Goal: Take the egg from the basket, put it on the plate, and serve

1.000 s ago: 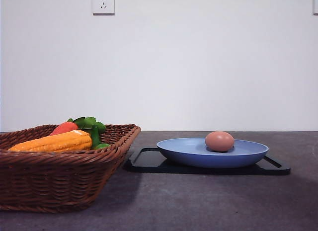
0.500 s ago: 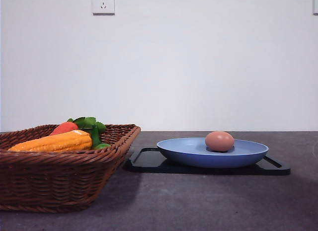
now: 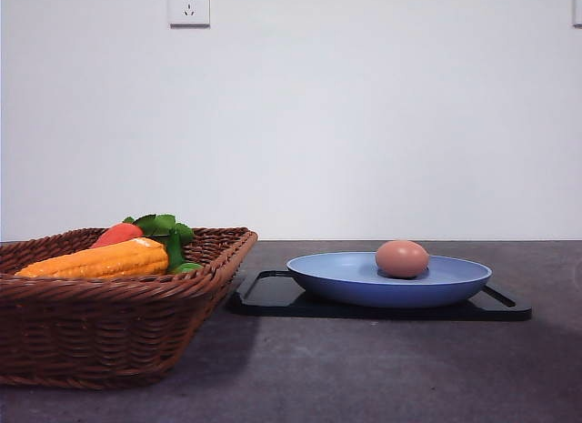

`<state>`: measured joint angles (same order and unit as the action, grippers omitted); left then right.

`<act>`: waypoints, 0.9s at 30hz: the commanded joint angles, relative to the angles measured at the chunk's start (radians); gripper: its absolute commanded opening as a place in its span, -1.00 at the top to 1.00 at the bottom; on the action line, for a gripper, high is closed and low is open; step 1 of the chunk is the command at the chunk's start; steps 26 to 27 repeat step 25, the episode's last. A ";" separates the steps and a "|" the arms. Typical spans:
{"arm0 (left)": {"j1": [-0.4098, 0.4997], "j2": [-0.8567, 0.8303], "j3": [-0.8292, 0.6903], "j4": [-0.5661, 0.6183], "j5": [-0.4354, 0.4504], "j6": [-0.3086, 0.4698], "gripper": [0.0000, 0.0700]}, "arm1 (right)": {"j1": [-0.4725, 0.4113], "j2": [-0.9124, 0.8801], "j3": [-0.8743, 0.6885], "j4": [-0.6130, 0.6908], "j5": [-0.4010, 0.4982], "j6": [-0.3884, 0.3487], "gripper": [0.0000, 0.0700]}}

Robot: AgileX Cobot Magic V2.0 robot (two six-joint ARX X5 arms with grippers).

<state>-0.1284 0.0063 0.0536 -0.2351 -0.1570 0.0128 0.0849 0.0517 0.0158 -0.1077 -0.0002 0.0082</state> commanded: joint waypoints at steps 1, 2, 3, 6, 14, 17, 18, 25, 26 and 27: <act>0.001 0.000 -0.015 -0.004 -0.001 0.002 1.00 | 0.000 -0.003 -0.006 0.010 0.001 0.014 1.00; 0.001 0.000 -0.015 -0.004 -0.001 0.002 1.00 | 0.000 -0.003 -0.006 0.010 0.001 0.014 1.00; 0.001 0.000 -0.015 -0.004 -0.001 0.002 1.00 | 0.000 -0.003 -0.006 0.010 0.001 0.014 1.00; 0.001 0.000 -0.015 -0.004 -0.001 0.002 1.00 | 0.000 -0.003 -0.006 0.010 0.001 0.014 1.00; 0.001 0.000 -0.015 -0.004 -0.001 0.002 1.00 | 0.000 -0.002 -0.006 0.010 0.001 0.014 1.00; 0.001 0.000 -0.015 -0.004 -0.001 0.002 1.00 | 0.000 -0.003 -0.006 0.010 0.001 0.014 1.00; 0.001 0.000 -0.015 -0.004 -0.001 0.002 1.00 | 0.000 -0.003 -0.006 0.010 0.001 0.014 1.00; 0.001 0.000 -0.015 -0.004 -0.001 0.002 1.00 | 0.000 -0.003 -0.006 0.010 0.001 0.014 1.00; 0.001 0.000 -0.015 -0.004 -0.001 0.002 1.00 | 0.000 -0.003 -0.006 0.010 0.001 0.014 1.00; 0.001 0.000 -0.015 -0.004 -0.001 0.002 1.00 | 0.000 -0.003 -0.006 0.010 0.001 0.014 1.00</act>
